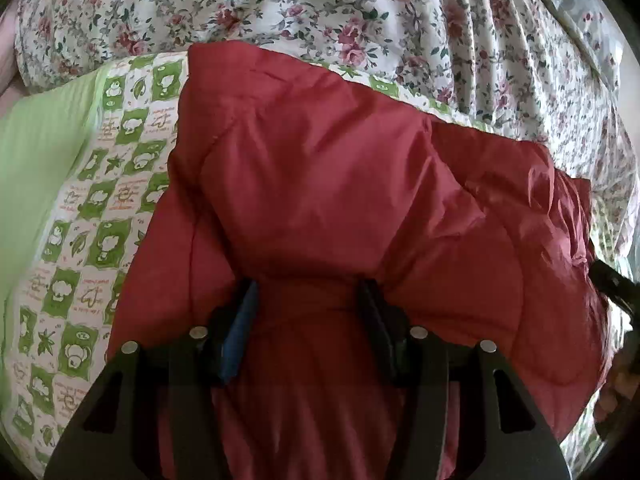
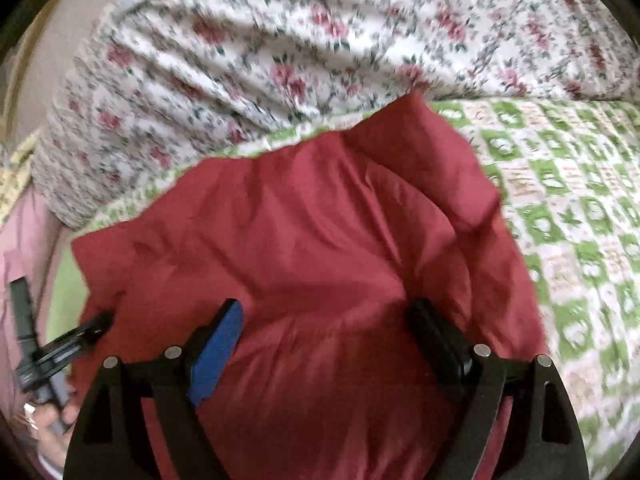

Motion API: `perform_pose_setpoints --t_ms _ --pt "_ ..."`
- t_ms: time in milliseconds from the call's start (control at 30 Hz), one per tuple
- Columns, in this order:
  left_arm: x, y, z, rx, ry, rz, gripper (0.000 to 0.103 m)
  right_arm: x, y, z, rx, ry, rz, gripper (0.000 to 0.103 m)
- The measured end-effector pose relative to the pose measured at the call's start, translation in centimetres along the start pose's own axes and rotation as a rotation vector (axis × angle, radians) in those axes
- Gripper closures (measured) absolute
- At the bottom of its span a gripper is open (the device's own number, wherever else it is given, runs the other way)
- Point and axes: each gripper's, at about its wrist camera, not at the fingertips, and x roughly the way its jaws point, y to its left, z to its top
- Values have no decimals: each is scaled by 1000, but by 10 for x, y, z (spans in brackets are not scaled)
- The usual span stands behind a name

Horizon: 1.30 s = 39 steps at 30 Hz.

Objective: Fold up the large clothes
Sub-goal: 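Carry the held hem over the jacket body with both grippers, then lower the folded hem onto the jacket and open both grippers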

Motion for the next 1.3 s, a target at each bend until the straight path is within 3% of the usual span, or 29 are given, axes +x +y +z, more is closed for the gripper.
perform_pose_setpoints --t_ms 233,467,633,833,1133,1300 --pt "-26 3 -5 -26 -13 -24 51 -47 -21 -26 27 -17 27 16" --pt "-70 13 -21 -47 -72 -122 31 -69 -57 -39 70 -19 11 16" --pt "-89 38 -31 -107 -98 -147 28 -66 -81 -46 133 13 13 16" --pt "-86 56 -33 -125 -76 -148 26 -57 -95 -49 187 44 39 16" --pt "-71 86 -40 -221 -57 -202 26 -45 -100 -47 213 72 65 16" --pt "-47 99 -40 -258 1 -264 26 -38 -104 -41 237 72 107 15"
